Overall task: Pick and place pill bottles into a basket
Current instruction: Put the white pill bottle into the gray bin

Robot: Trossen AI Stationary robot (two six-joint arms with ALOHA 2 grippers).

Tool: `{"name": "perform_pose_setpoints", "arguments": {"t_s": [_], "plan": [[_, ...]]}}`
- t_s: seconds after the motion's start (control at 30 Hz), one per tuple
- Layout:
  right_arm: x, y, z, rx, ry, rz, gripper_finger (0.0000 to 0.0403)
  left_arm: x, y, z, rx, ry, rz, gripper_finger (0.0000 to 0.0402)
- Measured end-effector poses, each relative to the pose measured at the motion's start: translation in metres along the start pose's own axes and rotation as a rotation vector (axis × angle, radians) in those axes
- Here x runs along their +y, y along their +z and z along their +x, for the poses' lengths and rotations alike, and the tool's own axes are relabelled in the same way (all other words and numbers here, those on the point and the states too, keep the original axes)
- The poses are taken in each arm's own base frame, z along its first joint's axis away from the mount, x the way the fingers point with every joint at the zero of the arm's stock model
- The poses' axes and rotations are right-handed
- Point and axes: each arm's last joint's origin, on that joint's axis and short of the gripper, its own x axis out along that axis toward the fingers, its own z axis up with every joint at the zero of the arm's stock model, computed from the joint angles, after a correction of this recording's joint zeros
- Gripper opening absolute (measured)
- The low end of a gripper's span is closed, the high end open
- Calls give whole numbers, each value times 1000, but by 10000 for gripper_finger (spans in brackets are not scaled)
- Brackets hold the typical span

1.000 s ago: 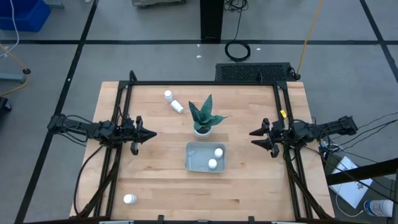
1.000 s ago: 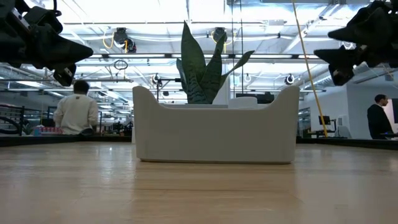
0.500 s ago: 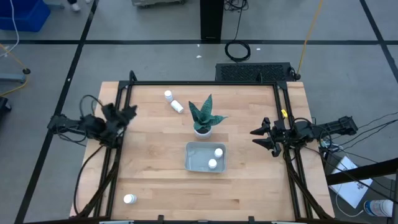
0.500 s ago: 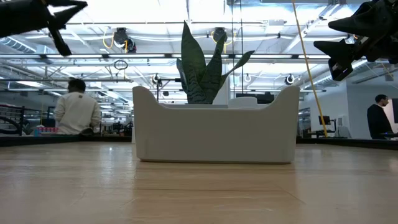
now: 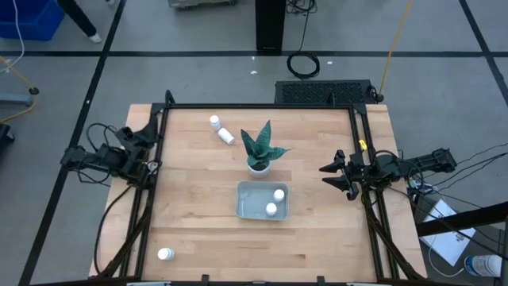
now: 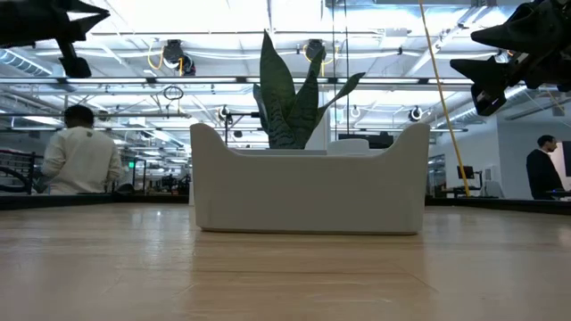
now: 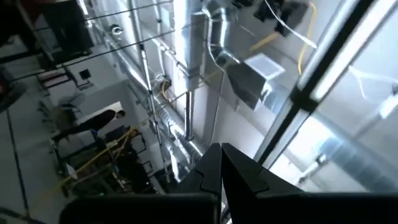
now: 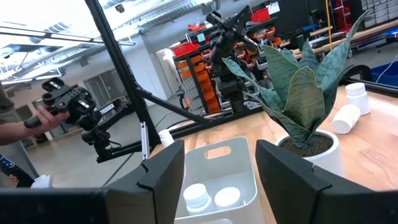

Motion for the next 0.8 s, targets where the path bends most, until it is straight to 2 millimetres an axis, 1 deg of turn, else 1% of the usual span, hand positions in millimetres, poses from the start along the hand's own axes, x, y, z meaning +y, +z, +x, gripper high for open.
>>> {"name": "perform_pose_setpoints", "arguments": {"t_s": [0.1,0.13,0.2,0.27,0.4,0.47,0.53,0.6,0.73,0.8], "plan": [[0,0,0,0,0,0,192,1,1,0,-23,32,-115,12],[0,0,0,0,0,0,193,0,2,0,-30,30,-122,12],[0,0,0,0,0,0,194,-5,5,4,-28,9,-95,12],[0,0,0,0,0,0,193,-15,6,12,12,-8,-52,12],[0,0,0,0,0,0,190,-44,2,41,195,64,165,12],[0,0,0,0,0,0,190,-58,-3,57,301,122,308,12],[0,0,0,0,0,0,191,-73,-5,75,358,196,454,12],[0,0,0,0,0,0,193,-89,-3,92,354,265,567,12],[0,0,0,0,0,0,193,-123,1,128,296,287,778,12],[0,0,0,0,0,0,192,-137,3,142,269,302,849,12]]}}
